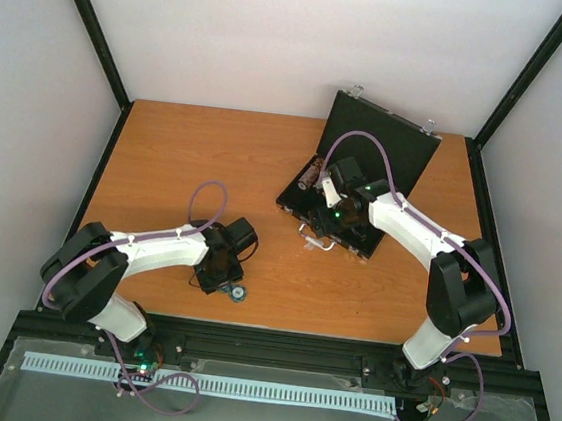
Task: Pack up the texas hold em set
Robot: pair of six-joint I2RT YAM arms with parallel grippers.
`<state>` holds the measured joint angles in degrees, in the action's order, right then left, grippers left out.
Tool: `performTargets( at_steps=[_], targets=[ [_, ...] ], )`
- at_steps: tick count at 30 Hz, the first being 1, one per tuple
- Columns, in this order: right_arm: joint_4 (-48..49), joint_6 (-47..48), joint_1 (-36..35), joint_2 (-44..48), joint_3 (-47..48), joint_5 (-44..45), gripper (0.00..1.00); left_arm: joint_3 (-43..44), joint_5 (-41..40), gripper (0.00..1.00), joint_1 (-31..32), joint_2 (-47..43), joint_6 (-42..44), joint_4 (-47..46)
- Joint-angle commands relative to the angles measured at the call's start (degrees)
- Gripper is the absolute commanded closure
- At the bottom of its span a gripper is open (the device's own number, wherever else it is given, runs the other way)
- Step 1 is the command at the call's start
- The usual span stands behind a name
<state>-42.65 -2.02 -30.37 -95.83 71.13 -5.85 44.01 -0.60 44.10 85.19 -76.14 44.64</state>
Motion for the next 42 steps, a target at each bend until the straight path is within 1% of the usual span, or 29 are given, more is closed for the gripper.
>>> performTargets(
  at_steps=[1, 4, 7, 8, 9, 10, 13, 22, 28, 30, 32, 36, 39, 42],
  targets=[
    [0.3, -0.5, -0.1, 0.3, -0.7, -0.4, 0.18, -2.1, -0.6, 0.58, -0.3, 0.4, -0.3, -1.8],
    [0.3, -0.6, -0.1, 0.4, -0.6, -0.5, 0.18, -2.6, -0.6, 0.67, -0.3, 0.1, -0.3, -1.7],
    [0.2, -0.8, -0.1, 0.6, -0.7, -0.4, 0.18, -3.1, -0.9, 0.85, -0.3, -0.2, -0.3, -1.9],
    [0.2, -0.8, -0.1, 0.7, -0.7, -0.5, 0.18, -3.1, -1.0, 0.92, -0.4, -0.3, -0.2, -1.7],
    [0.2, -0.8, -0.1, 0.7, -0.8, -0.5, 0.18, -3.0, -1.4, 0.97, -0.3, -0.5, -0.2, -1.4],
    [0.2, -0.8, -0.1, 0.7, -0.9, -0.5, 0.18, -2.7, -1.8, 0.99, -0.3, -0.7, 0.0, -1.1],
    [0.2, -0.9, -0.1, 0.9, -0.9, -0.5, 0.18, -0.9, -3.4, 0.99, -0.3, -1.4, 1.0, 0.6],
    [0.6, -1.6, -0.1, 1.7, -0.7, -0.3, 0.18, 10.0, -8.8, 0.99, -0.3, -3.7, 5.2, 7.1],
    [1.2, -3.8, -0.1, 3.5, -1.5, 0.4, 0.18, 13.9, -8.7, 0.99, -0.3, -4.1, 5.7, 7.6],
    [2.0, -5.1, -0.1, 5.5, -2.1, 0.8, 0.17, 15.5, -8.8, 0.99, -0.3, -4.2, 5.9, 7.5],
    [2.9, -6.9, 0.0, 7.9, -3.0, 0.5, 0.14, 17.5, -8.8, 0.99, -0.5, -3.9, 6.0, 7.6],
    [7.4, -13.2, 0.0, 13.8, -6.3, -2.7, 0.13, 22.1, -7.5, 0.99, -1.5, -2.8, 6.1, 6.6],
    [12.7, -18.7, 0.1, 18.8, -10.6, -6.3, 0.14, 24.3, -4.4, 0.99, -3.2, -1.7, 6.2, 4.0],
    [17.8, -23.4, 0.0, 21.7, -14.5, -9.4, 0.16, 27.4, -1.0, 0.99, -5.0, -0.3, 6.2, 2.3]
  ],
)
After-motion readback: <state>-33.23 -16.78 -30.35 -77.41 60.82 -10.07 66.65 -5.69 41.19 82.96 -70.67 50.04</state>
